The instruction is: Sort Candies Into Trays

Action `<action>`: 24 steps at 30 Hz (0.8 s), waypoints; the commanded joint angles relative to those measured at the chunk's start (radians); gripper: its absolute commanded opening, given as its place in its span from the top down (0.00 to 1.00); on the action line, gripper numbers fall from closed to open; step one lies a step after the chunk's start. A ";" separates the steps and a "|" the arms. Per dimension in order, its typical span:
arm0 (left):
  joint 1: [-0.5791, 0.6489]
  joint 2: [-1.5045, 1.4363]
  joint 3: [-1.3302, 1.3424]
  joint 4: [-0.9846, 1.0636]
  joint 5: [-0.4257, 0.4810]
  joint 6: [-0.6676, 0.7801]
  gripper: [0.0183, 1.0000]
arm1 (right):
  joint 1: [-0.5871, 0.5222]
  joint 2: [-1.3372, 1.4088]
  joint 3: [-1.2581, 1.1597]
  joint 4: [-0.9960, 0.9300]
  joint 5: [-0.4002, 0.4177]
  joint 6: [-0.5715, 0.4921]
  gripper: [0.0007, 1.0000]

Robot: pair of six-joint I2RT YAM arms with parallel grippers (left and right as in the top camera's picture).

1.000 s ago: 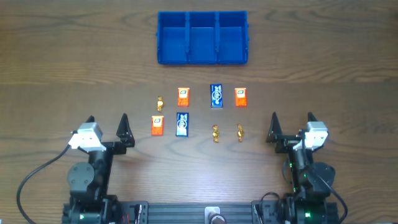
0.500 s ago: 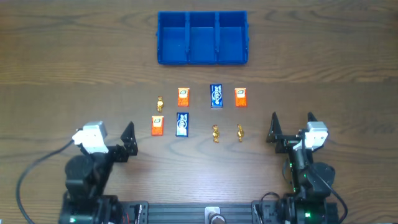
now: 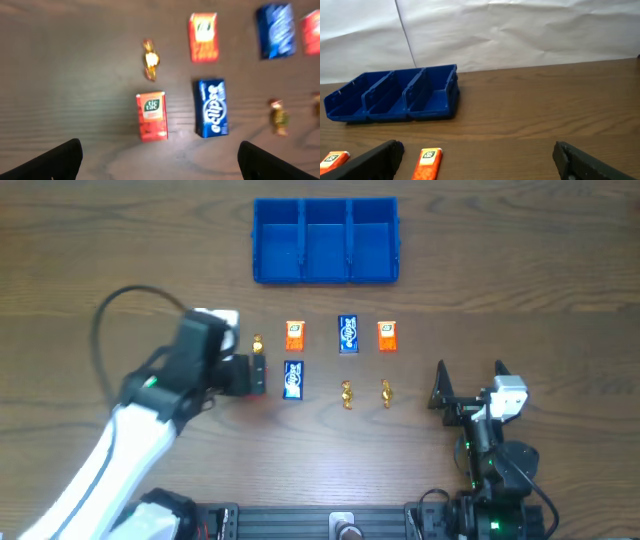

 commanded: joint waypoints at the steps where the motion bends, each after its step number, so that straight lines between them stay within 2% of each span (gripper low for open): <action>1: -0.043 0.233 0.056 0.007 -0.061 -0.101 0.00 | 0.003 -0.006 -0.002 -0.006 -0.002 -0.014 0.00; 13: -0.047 0.486 0.066 0.053 -0.054 -0.141 0.03 | 0.003 -0.006 -0.002 -0.006 -0.002 -0.014 0.00; 21: -0.047 0.533 0.066 0.077 -0.058 -0.150 0.14 | 0.003 -0.006 -0.002 -0.006 -0.002 -0.014 0.00; 24: -0.047 0.543 0.066 0.079 -0.058 -0.166 0.24 | 0.003 -0.006 -0.002 -0.006 -0.002 -0.014 0.00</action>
